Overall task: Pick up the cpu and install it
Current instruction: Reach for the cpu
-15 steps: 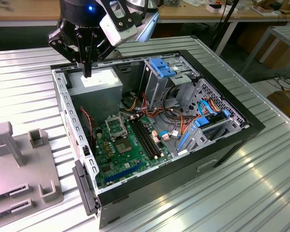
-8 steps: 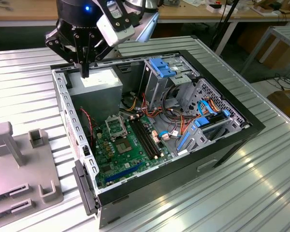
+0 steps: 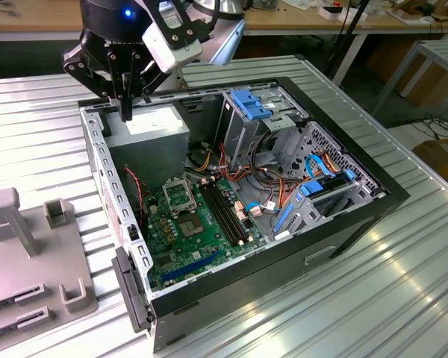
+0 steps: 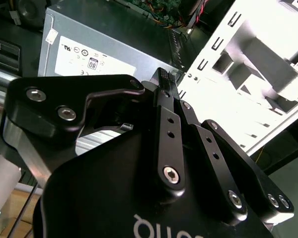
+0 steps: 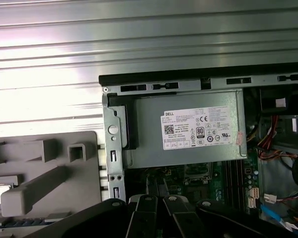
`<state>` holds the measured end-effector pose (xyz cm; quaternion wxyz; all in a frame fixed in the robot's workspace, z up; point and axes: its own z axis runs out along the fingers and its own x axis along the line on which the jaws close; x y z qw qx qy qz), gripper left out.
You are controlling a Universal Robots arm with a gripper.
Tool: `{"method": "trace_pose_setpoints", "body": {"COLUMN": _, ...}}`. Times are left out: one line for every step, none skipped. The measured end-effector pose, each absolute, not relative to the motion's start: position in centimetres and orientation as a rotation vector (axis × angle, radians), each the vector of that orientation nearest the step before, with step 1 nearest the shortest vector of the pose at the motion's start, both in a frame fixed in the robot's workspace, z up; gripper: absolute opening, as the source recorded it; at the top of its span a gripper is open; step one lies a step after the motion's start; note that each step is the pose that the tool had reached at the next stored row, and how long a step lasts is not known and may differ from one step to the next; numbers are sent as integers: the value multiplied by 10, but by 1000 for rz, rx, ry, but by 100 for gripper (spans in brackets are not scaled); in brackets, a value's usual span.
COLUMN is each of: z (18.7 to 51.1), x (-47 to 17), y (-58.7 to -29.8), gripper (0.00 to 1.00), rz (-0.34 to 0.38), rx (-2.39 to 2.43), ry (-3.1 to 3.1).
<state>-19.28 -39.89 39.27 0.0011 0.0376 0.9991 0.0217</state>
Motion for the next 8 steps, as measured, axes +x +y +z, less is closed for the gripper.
{"method": "trace_pose_setpoints", "body": {"z": 393, "x": -194, "y": -399, "gripper": 11, "rz": 68, "rx": 118, "ry": 3137}}
{"method": "trace_pose_setpoints", "body": {"z": 393, "x": -195, "y": -399, "gripper": 11, "rz": 68, "rx": 118, "ry": 3138}}
{"method": "trace_pose_setpoints", "body": {"z": 393, "x": -196, "y": -399, "gripper": 11, "rz": 68, "rx": 118, "ry": 3138}}
{"method": "trace_pose_setpoints", "body": {"z": 393, "x": -197, "y": -399, "gripper": 11, "rz": 68, "rx": 118, "ry": 3139}}
{"method": "trace_pose_setpoints", "body": {"z": 392, "x": -199, "y": -399, "gripper": 11, "rz": 68, "rx": 119, "ry": 3140}}
{"method": "trace_pose_setpoints", "body": {"z": 392, "x": -200, "y": -399, "gripper": 11, "rz": 68, "rx": 119, "ry": 3141}}
{"method": "trace_pose_setpoints", "body": {"z": 392, "x": -201, "y": -399, "gripper": 11, "rz": 68, "rx": 119, "ry": 3141}}
{"method": "trace_pose_setpoints", "body": {"z": 392, "x": -202, "y": -399, "gripper": 11, "rz": 68, "rx": 119, "ry": 3142}}
